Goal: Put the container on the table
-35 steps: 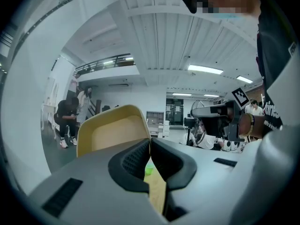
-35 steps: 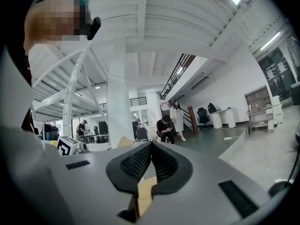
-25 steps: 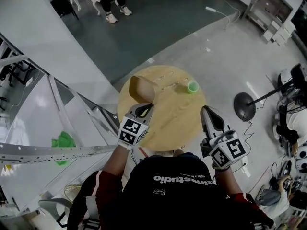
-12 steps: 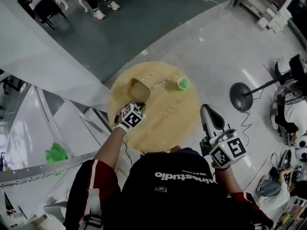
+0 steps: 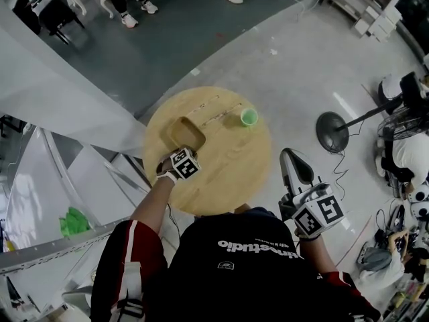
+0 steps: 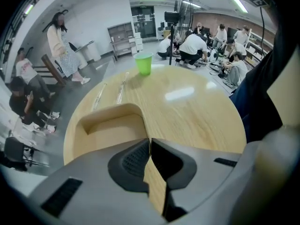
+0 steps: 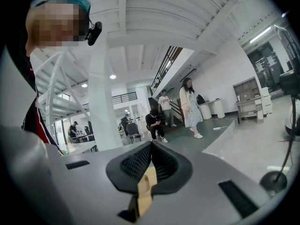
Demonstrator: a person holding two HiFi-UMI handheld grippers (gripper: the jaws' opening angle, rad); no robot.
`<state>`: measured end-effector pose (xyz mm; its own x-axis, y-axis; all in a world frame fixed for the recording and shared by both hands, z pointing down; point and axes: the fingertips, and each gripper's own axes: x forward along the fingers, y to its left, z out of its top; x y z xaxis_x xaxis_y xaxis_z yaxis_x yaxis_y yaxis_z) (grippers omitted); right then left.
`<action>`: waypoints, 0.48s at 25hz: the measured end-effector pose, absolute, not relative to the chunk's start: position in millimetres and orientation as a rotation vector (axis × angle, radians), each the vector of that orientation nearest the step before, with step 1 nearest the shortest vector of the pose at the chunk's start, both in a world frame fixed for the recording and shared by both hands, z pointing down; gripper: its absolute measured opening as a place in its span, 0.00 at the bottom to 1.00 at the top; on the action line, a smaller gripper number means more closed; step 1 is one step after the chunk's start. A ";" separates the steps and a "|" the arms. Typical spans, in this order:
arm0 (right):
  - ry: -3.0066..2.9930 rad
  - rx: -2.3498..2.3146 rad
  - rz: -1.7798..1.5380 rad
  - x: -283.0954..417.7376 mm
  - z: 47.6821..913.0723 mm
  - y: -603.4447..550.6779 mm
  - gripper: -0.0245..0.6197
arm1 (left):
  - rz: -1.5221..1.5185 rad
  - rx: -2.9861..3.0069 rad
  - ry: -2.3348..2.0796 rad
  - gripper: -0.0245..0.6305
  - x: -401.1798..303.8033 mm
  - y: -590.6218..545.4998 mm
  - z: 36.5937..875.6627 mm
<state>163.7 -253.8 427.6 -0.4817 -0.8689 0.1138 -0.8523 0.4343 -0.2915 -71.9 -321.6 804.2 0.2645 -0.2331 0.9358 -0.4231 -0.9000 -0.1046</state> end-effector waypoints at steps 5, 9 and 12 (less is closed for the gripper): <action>2.615 -1.579 -0.486 167.6 428.8 -253.4 0.06 | 1.666 2.348 -0.611 0.12 -69.9 -320.3 805.6; 2.614 -1.581 -0.487 166.7 429.4 -250.3 0.06 | 1.623 2.350 -0.633 0.25 -75.8 -316.5 803.4; 2.623 -1.574 -0.474 162.4 429.6 -247.4 0.06 | 1.568 2.369 -0.687 0.25 -81.5 -316.9 797.0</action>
<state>162.4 -247.4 429.6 -0.4819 -0.8684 0.1165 -0.8543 0.4361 -0.2828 -81.5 -316.9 797.0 0.3220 -0.2603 0.9102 -0.4930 -0.8669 -0.0735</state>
